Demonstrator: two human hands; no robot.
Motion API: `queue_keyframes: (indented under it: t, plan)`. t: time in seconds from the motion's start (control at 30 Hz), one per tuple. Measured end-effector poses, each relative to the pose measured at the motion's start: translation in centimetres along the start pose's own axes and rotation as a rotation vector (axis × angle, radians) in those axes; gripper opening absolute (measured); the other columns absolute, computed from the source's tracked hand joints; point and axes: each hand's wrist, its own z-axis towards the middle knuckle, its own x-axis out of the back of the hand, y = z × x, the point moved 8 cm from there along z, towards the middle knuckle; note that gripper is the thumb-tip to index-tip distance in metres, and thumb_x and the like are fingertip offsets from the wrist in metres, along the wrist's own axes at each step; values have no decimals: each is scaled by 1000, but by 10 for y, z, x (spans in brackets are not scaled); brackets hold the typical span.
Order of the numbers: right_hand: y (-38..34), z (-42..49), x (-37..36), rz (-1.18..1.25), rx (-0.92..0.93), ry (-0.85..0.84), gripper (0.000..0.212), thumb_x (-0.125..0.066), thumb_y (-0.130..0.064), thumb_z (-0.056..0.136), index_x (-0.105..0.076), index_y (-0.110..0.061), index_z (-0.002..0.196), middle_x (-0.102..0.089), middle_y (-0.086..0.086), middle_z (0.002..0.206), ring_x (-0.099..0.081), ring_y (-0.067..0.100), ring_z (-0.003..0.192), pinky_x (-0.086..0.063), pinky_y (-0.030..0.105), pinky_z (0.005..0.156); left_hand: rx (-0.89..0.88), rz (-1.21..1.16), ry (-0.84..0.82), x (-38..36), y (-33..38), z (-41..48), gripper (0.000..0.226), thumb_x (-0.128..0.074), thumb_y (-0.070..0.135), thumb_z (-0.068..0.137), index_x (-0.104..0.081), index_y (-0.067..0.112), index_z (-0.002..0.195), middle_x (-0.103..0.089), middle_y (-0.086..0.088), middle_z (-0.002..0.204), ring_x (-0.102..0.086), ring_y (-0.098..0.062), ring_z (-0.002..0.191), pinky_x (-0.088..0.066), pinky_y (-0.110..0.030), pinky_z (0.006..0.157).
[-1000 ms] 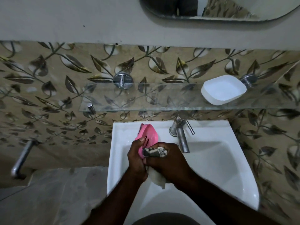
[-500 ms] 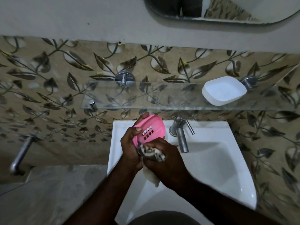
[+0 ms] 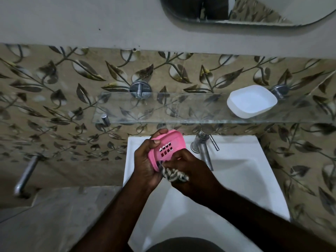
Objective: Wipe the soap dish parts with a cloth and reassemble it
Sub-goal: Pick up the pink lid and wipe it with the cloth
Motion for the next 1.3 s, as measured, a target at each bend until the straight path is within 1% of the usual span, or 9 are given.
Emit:
queue_keyframes:
  t: [0.1, 0.23, 0.47, 0.63, 0.7, 0.9, 1.03, 1.17, 1.3]
  plan:
    - [5, 6, -1, 323, -192, 66, 25, -75, -11, 62, -73, -21, 85, -65, 4, 87, -64, 13, 79, -52, 30, 72, 3, 20, 38, 4, -8, -4, 38, -50, 21, 68, -75, 17, 98, -72, -13, 97, -68, -24, 75, -57, -27, 65]
    - [4, 13, -15, 766, -373, 111, 20, -72, -4, 68, -71, -10, 87, -71, 6, 76, -65, 14, 66, -52, 28, 60, 0, -6, 36, -1, -12, -5, 37, -49, 23, 71, -77, 19, 95, -73, -10, 82, -70, -21, 64, -57, -25, 59]
    - [4, -2, 1, -90, 20, 34, 37, -76, -18, 76, -70, -26, 112, -59, -4, 108, -65, 18, 90, -53, 32, 75, 60, -34, 47, 5, -5, 1, 35, -57, 21, 64, -70, 14, 96, -68, -12, 102, -62, -27, 85, -53, -32, 71]
    - [-7, -1, 2, 212, -68, 155, 32, -65, -28, 63, -70, -30, 95, -62, -9, 95, -64, 10, 86, -54, 33, 76, 45, 10, 32, -1, -9, 2, 40, -57, 22, 65, -71, 15, 102, -69, -13, 103, -65, -27, 82, -54, -35, 76]
    - [-12, -7, 7, 163, 13, 184, 35, -64, -30, 66, -68, -31, 101, -62, -11, 99, -64, 7, 88, -53, 29, 76, 50, 2, -15, -8, -6, 0, 45, -62, 23, 58, -72, 15, 101, -67, -15, 106, -63, -29, 87, -48, -43, 87]
    - [7, 4, 23, -257, 99, 166, 31, -73, -34, 77, -72, -24, 106, -64, 0, 100, -65, 16, 78, -42, 19, 61, 78, -83, -97, -12, 5, 1, 53, -74, 22, 47, -73, 13, 99, -68, -14, 108, -64, -29, 93, -52, -34, 76]
    - [12, 3, 17, -113, 23, 212, 30, -73, -28, 73, -73, -25, 103, -61, -4, 98, -65, 16, 79, -49, 21, 66, 49, -56, -17, -5, 3, 2, 44, -68, 24, 55, -74, 13, 98, -71, -13, 104, -66, -28, 90, -53, -34, 76]
    - [-11, -6, -7, -12, 56, 170, 38, -65, -34, 69, -65, -32, 107, -53, -16, 102, -59, 3, 84, -40, 3, 72, 59, -30, 22, 0, 0, -1, 42, -67, 25, 56, -73, 12, 95, -69, -15, 101, -64, -29, 86, -55, -34, 72]
    - [0, -10, 11, -209, 188, 211, 30, -71, -29, 79, -70, -19, 107, -66, 0, 105, -66, 19, 89, -53, 24, 72, 94, -53, -28, -4, 3, -4, 52, -73, 23, 47, -70, 10, 97, -64, -18, 113, -63, -33, 97, -50, -40, 84]
